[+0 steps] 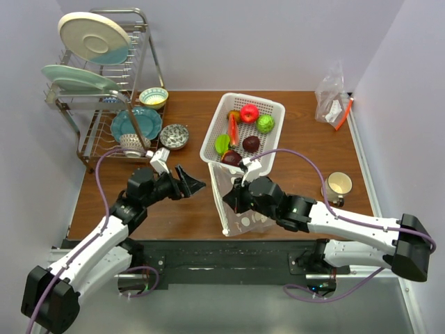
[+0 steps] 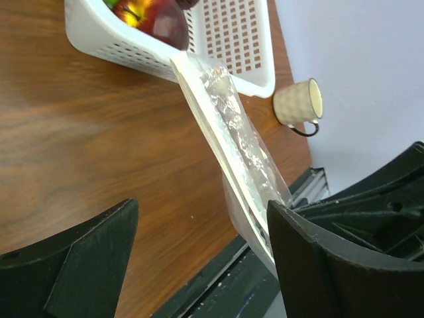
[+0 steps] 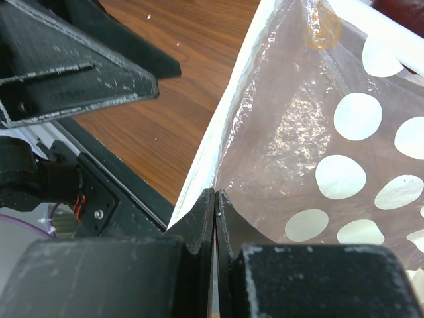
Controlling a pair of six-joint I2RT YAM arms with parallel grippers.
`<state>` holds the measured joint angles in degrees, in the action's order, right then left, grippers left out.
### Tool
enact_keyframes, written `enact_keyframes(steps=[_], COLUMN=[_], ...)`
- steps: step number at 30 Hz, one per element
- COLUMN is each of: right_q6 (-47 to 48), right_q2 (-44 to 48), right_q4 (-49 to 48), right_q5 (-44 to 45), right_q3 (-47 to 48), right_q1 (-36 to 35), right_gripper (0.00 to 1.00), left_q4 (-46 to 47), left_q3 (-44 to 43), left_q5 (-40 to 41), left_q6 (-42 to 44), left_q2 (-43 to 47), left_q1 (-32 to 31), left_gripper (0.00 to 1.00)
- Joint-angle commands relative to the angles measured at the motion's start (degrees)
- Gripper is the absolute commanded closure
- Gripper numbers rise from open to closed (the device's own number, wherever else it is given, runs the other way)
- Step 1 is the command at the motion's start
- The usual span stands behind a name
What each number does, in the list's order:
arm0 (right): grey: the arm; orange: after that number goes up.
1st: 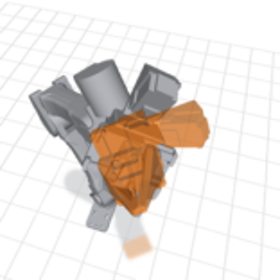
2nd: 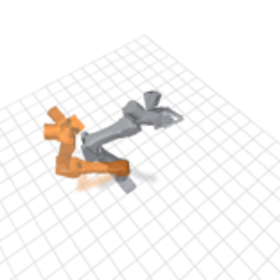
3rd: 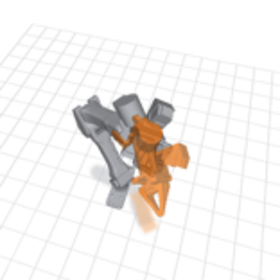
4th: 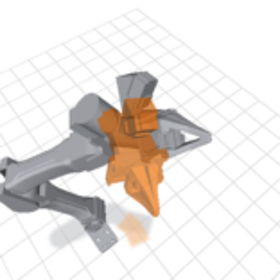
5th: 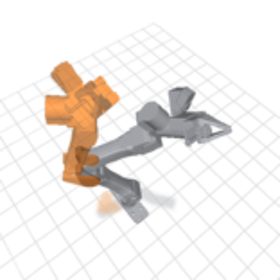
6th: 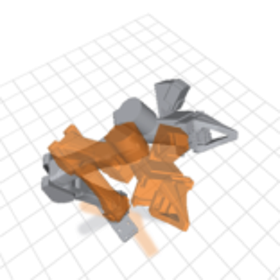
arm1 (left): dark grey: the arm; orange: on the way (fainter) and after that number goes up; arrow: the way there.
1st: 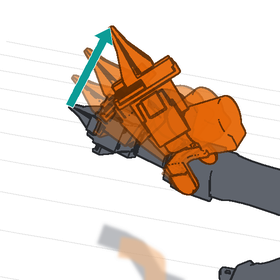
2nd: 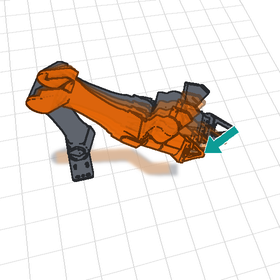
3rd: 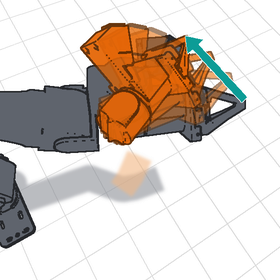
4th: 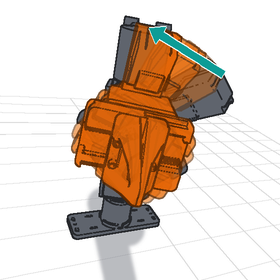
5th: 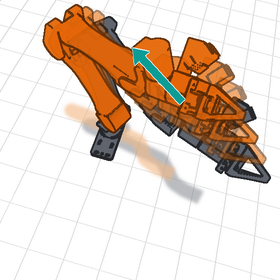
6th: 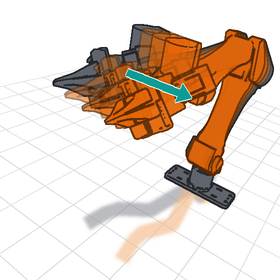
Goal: Place the food in the zip-top bag and seal the zipper
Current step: Pick up the zipper food storage bag at the center of the board.
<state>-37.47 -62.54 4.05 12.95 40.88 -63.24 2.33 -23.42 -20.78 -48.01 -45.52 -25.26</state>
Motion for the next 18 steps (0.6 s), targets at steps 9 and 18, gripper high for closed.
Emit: enact_keyframes(steps=[9,18], right_q6=[-0.41,-0.67], right_q2=[0.67,-0.12], right_q4=[-2.91,-3.18], right_q5=[2.17,1.29], right_q3=[0.25,0.07], right_q1=[0.22,0.14], right_gripper=[1.00,1.00], left_q4=[22.62,27.02], left_q3=[11.29,11.29], left_q5=[-6.03,-5.51], left_q6=[-15.27,-16.33], left_q2=[-0.71,-4.13], left_q1=[-3.48,-5.24], left_gripper=[0.23,0.24])
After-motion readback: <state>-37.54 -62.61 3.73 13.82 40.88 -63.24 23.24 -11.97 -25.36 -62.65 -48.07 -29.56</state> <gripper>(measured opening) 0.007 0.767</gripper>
